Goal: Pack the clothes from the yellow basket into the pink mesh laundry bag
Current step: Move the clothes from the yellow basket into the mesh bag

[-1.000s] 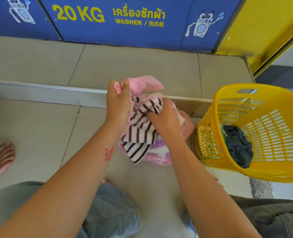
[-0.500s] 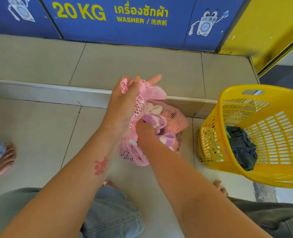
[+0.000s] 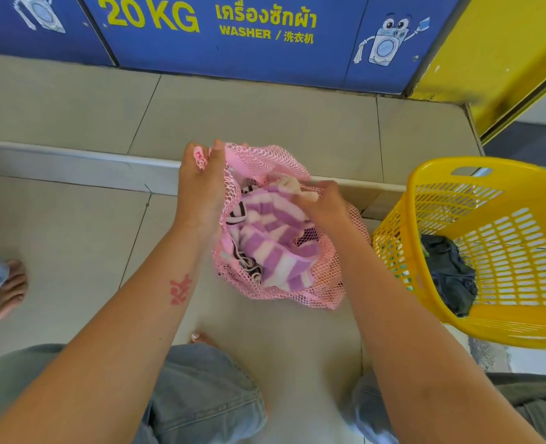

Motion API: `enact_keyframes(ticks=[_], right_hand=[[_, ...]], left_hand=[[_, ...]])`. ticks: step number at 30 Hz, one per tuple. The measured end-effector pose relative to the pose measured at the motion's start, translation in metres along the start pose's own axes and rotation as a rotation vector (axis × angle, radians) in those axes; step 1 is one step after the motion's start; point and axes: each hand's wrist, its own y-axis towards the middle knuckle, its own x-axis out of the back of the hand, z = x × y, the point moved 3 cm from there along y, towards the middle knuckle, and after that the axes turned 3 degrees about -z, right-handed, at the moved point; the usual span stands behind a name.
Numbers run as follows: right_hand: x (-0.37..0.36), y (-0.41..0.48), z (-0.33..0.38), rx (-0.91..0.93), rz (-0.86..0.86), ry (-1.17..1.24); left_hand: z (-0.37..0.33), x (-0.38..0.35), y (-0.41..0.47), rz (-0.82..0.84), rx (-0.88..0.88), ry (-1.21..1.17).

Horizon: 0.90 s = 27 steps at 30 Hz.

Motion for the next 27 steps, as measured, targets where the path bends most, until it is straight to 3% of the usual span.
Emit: enact_keyframes(ticks=[3,7,10,14,17,20,23,25,27], right_hand=[[-0.024,0.009,-0.004,-0.057,0.264,-0.138],[-0.042,0.018,-0.005,0.061,0.197,-0.397],[-0.05,0.019,0.0,0.162,0.254,-0.556],[-0.049,0.013,0.005,0.175,0.208,-0.679],[-0.044,0.002,0.011,0.253,0.134,-0.574],[-0.037,-0.016,0.02,0.306,0.174,-0.317],[-0.032,-0.04,0.03,0.299,0.181,-0.128],[-0.035,-0.055,0.033,0.317,0.2,-0.058],[-0.037,-0.068,0.032,0.323,0.226,-0.015]], left_hand=[[-0.001,-0.001,0.007,-0.02,-0.088,0.119],[0.001,0.005,0.013,-0.074,-0.116,0.202],[0.005,0.009,0.016,-0.077,-0.071,0.258],[0.008,0.009,0.02,-0.048,0.016,0.436],[0.007,0.008,0.021,0.038,0.049,0.658],[0.004,0.007,0.02,0.134,0.009,0.681],[0.006,0.002,0.017,0.413,0.118,0.634],[0.008,0.002,0.019,0.529,0.16,0.791],[0.008,0.004,0.026,0.467,0.041,1.045]])
